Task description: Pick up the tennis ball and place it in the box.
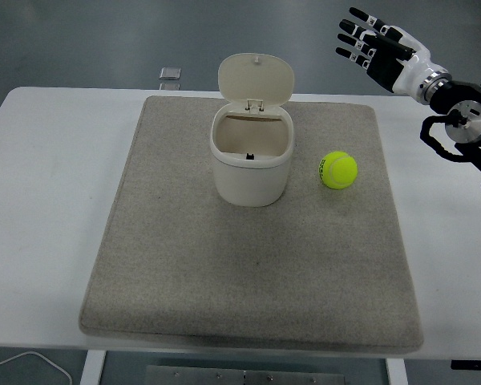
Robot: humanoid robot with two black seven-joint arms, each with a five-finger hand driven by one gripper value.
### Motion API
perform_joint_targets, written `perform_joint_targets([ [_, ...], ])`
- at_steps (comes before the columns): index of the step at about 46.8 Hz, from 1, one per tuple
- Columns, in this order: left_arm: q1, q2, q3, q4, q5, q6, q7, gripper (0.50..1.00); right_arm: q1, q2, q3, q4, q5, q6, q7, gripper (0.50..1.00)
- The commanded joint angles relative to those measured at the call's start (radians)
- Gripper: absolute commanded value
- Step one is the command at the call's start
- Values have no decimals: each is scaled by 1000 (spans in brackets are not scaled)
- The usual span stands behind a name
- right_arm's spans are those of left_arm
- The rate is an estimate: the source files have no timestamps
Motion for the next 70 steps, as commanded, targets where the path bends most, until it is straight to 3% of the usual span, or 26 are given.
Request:
perform_joint_targets([
  [1, 0, 0, -2, 0, 0, 0, 0, 996, -3, 2, 0, 0, -1, -3, 0, 915],
  [46, 0, 0, 0, 2, 0, 0, 0, 996, -5, -18, -5, -5, -2, 12, 5, 915],
  [70, 0, 0, 0, 2, 0, 0, 0, 996, 0, -15, -5, -44, -152, 3, 11, 915],
])
